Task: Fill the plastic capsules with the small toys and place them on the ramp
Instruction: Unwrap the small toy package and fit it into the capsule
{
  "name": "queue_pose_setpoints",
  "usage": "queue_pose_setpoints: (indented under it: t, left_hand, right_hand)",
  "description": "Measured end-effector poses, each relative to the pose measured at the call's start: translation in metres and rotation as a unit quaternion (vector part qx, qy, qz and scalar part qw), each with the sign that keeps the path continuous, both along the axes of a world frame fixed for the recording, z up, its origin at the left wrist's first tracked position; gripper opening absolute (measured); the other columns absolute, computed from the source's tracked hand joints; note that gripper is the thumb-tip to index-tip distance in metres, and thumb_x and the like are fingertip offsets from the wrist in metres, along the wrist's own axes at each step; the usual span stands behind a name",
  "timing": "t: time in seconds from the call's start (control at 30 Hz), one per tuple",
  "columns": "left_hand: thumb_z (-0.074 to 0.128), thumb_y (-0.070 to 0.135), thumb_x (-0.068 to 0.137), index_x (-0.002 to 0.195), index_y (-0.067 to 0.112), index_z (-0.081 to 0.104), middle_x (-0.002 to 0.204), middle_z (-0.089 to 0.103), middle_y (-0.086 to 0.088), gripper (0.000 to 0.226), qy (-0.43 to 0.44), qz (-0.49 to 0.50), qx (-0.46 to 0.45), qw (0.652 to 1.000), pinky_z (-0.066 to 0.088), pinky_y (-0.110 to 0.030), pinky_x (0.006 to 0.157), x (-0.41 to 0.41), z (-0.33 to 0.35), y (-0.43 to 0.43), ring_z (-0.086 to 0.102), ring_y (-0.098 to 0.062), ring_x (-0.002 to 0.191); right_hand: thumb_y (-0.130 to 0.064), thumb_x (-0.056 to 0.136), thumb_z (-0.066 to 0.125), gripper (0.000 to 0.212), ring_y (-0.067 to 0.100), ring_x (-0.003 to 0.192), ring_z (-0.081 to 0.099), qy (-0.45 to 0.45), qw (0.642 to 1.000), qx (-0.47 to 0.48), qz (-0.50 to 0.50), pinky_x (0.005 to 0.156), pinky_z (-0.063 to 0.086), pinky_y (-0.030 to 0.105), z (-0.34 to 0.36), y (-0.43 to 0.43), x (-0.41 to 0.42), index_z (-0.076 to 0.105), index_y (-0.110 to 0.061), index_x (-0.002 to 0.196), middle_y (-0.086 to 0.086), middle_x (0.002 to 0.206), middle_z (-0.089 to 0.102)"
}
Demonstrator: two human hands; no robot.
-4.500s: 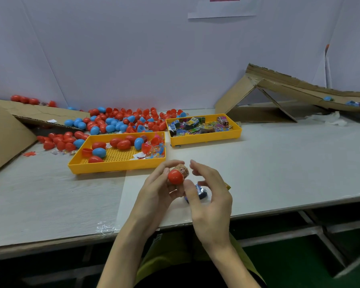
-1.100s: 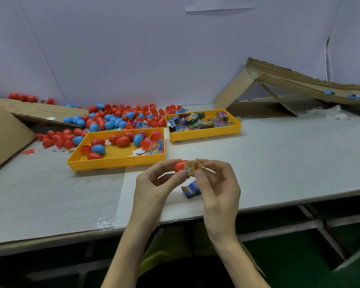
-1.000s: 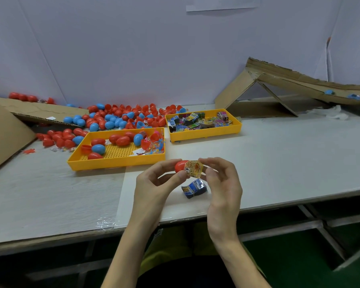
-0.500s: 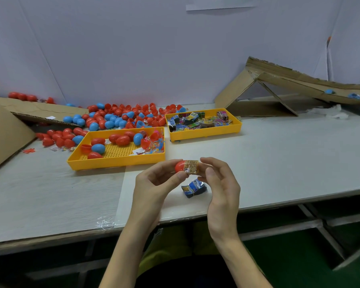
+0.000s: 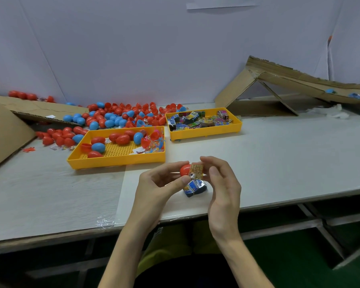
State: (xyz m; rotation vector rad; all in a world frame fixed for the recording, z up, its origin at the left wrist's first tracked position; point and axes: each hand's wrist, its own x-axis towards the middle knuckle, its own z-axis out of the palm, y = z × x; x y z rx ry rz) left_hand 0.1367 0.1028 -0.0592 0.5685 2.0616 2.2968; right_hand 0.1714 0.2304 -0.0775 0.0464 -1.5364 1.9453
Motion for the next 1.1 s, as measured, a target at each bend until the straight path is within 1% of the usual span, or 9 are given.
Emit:
queue_pose_setpoints:
  t: [0.13,0.27,0.4,0.53,0.7,0.8,0.87,0.97,1.1]
  left_hand:
    - [0.081,0.025,0.073,0.105,0.029,0.079,0.1,0.077,-0.005,0.033,-0.007,-0.011,-0.001,1.0,0.057,-0.024,0.078,-0.001,-0.002,-0.001,0.073,-0.02,0.093]
    - [0.082,0.028,0.074,0.106,0.03,0.079,0.102,0.077,-0.003,0.032,-0.013,-0.017,-0.004,1.0,0.057,-0.024,0.08,-0.001,-0.001,-0.002,0.073,-0.021,0.097]
    - [0.077,0.022,0.081,0.112,0.025,0.077,0.105,0.075,-0.012,0.031,-0.052,-0.035,0.074,0.995,0.058,-0.03,0.085,-0.001,0.002,-0.001,0.073,-0.028,0.097]
    - [0.068,0.022,0.083,0.108,0.022,0.078,0.111,0.074,-0.014,0.027,-0.082,-0.047,0.125,0.988,0.058,-0.029,0.082,-0.002,0.005,-0.002,0.073,-0.028,0.096]
    - [0.069,0.025,0.08,0.104,0.018,0.079,0.112,0.074,-0.016,0.027,-0.098,-0.039,0.145,0.984,0.059,-0.032,0.085,-0.005,0.004,-0.002,0.072,-0.03,0.104]
    - [0.07,0.023,0.08,0.102,0.014,0.079,0.107,0.074,-0.019,0.026,-0.108,-0.057,0.157,0.98,0.058,-0.029,0.08,-0.005,0.004,-0.003,0.073,-0.031,0.1]
    - [0.071,0.023,0.08,0.104,0.011,0.078,0.106,0.073,-0.022,0.027,-0.114,-0.059,0.153,0.98,0.058,-0.029,0.08,-0.006,0.004,-0.003,0.073,-0.033,0.099]
    - [0.078,0.025,0.079,0.108,0.006,0.073,0.107,0.072,-0.025,0.035,-0.125,-0.067,0.139,0.98,0.059,-0.032,0.082,-0.007,0.003,-0.004,0.072,-0.037,0.1]
    - [0.082,0.025,0.074,0.108,0.003,0.072,0.102,0.072,-0.027,0.041,-0.144,-0.081,0.136,0.977,0.059,-0.032,0.081,-0.009,0.003,-0.003,0.072,-0.036,0.096]
  right_hand:
    - [-0.025,0.097,0.047,0.026,0.006,0.101,0.066,0.002,1.0,0.016,0.001,0.074,0.052,0.013,0.0,0.0,0.0,0.066,-0.015,0.111,-0.013,0.103,0.07]
    - [-0.025,0.096,0.048,0.027,0.007,0.099,0.066,0.004,1.0,0.017,0.006,0.075,0.052,0.014,0.0,0.002,0.0,0.066,-0.013,0.111,-0.011,0.102,0.07]
    - [-0.026,0.09,0.058,0.028,0.012,0.104,0.067,-0.008,0.999,0.029,0.017,0.087,0.053,0.02,0.0,0.002,0.001,0.062,-0.02,0.117,-0.009,0.107,0.071]
    - [-0.027,0.081,0.073,0.041,0.012,0.105,0.067,-0.022,0.996,0.083,-0.007,0.088,0.055,0.024,0.001,0.0,0.0,0.058,-0.024,0.119,-0.013,0.11,0.07]
    - [-0.027,0.081,0.08,0.028,0.012,0.102,0.067,-0.03,0.991,0.117,-0.064,0.087,0.056,0.029,-0.001,-0.004,-0.001,0.067,-0.025,0.106,-0.016,0.102,0.071]
    - [-0.033,0.079,0.077,0.03,0.006,0.1,0.065,-0.013,0.982,0.162,-0.096,0.085,0.051,0.017,-0.002,-0.01,0.001,0.071,-0.024,0.107,-0.018,0.1,0.071]
    - [-0.029,0.079,0.08,0.031,0.003,0.098,0.064,0.002,0.975,0.185,-0.119,0.083,0.046,0.008,-0.004,-0.012,0.001,0.072,-0.02,0.109,-0.016,0.1,0.072]
    - [-0.022,0.079,0.082,0.032,0.001,0.096,0.064,0.023,0.969,0.195,-0.147,0.083,0.045,0.007,-0.007,-0.013,-0.001,0.073,-0.017,0.109,-0.014,0.101,0.072]
    - [-0.03,0.08,0.075,0.03,-0.001,0.1,0.064,0.048,0.969,0.177,-0.163,0.086,0.046,0.007,-0.011,-0.016,-0.001,0.072,-0.021,0.109,-0.017,0.103,0.07]
